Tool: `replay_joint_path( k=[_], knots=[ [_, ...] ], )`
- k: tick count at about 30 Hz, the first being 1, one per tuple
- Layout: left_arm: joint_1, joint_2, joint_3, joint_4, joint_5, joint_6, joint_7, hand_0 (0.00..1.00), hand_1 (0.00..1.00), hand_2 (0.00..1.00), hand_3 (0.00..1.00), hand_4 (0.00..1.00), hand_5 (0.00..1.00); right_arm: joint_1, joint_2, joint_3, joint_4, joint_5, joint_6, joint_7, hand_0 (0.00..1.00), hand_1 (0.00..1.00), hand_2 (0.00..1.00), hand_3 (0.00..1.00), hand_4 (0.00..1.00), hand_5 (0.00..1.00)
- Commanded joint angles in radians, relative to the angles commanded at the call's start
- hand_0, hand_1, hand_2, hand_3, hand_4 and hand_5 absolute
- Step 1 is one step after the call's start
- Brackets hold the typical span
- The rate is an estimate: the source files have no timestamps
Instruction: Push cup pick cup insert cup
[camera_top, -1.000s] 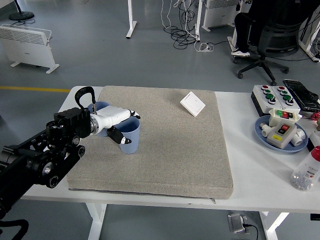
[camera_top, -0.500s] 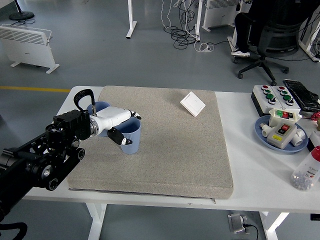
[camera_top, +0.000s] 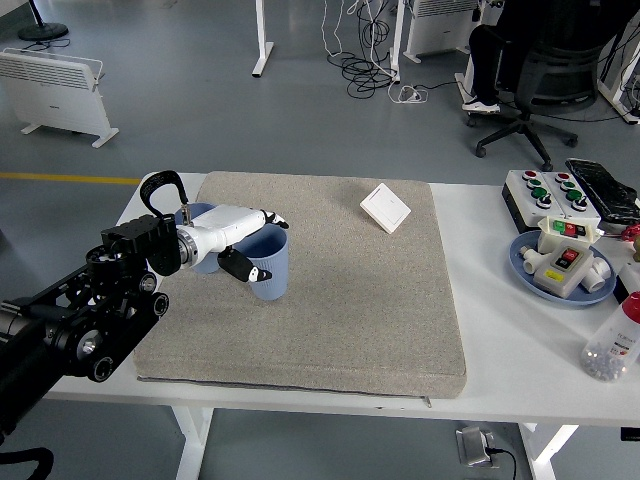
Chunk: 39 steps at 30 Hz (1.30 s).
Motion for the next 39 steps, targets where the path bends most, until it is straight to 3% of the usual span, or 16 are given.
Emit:
replay_joint_path(
  k=[6, 9, 14, 19, 23, 33, 39],
  knots=[
    [-0.006, 0.027, 0.001, -0.091, 0.007, -0.035, 0.020, 0.514, 0.492, 0.462, 0.496, 0.361, 0.002, 0.001, -0.001, 0.001, 0.000, 0.001, 0.000, 0.000, 0.756, 0.628, 0.651, 0.558, 0.087, 0.470],
    [-0.022, 0.054, 0.000, -0.146, -0.012, -0.058, 0.034, 0.510, 0.483, 0.454, 0.482, 0.378, 0.002, 0.002, -0.002, 0.000, 0.000, 0.003, 0.000, 0.001, 0.756, 0.627, 0.651, 0.558, 0.086, 0.470],
    [-0.061, 0.101, -0.015, -0.172, -0.027, -0.077, 0.039, 0.510, 0.483, 0.454, 0.482, 0.378, 0.002, 0.002, -0.003, 0.000, 0.000, 0.007, 0.000, 0.001, 0.756, 0.627, 0.651, 0.558, 0.086, 0.470],
    [-0.112, 0.146, -0.028, -0.127, -0.003, -0.087, 0.043, 0.520, 0.480, 0.449, 0.464, 0.401, 0.002, 0.001, -0.006, -0.002, 0.000, 0.014, -0.001, 0.003, 0.756, 0.627, 0.651, 0.558, 0.086, 0.469],
    [-0.144, 0.158, -0.032, -0.070, 0.014, -0.089, 0.040, 0.531, 0.488, 0.456, 0.468, 0.390, 0.002, -0.001, -0.006, -0.004, 0.000, 0.016, -0.002, 0.003, 0.756, 0.627, 0.650, 0.558, 0.086, 0.470],
    [-0.180, 0.146, -0.095, 0.077, 0.048, -0.062, 0.018, 0.541, 0.496, 0.459, 0.473, 0.396, 0.002, -0.002, -0.007, -0.009, 0.000, 0.019, -0.002, 0.002, 0.756, 0.627, 0.651, 0.558, 0.085, 0.469],
    [-0.185, 0.138, -0.084, 0.127, 0.048, -0.046, 0.005, 0.541, 0.496, 0.461, 0.466, 0.401, 0.002, -0.002, -0.006, -0.009, 0.000, 0.018, -0.002, 0.001, 0.756, 0.628, 0.650, 0.558, 0.085, 0.468]
  ],
)
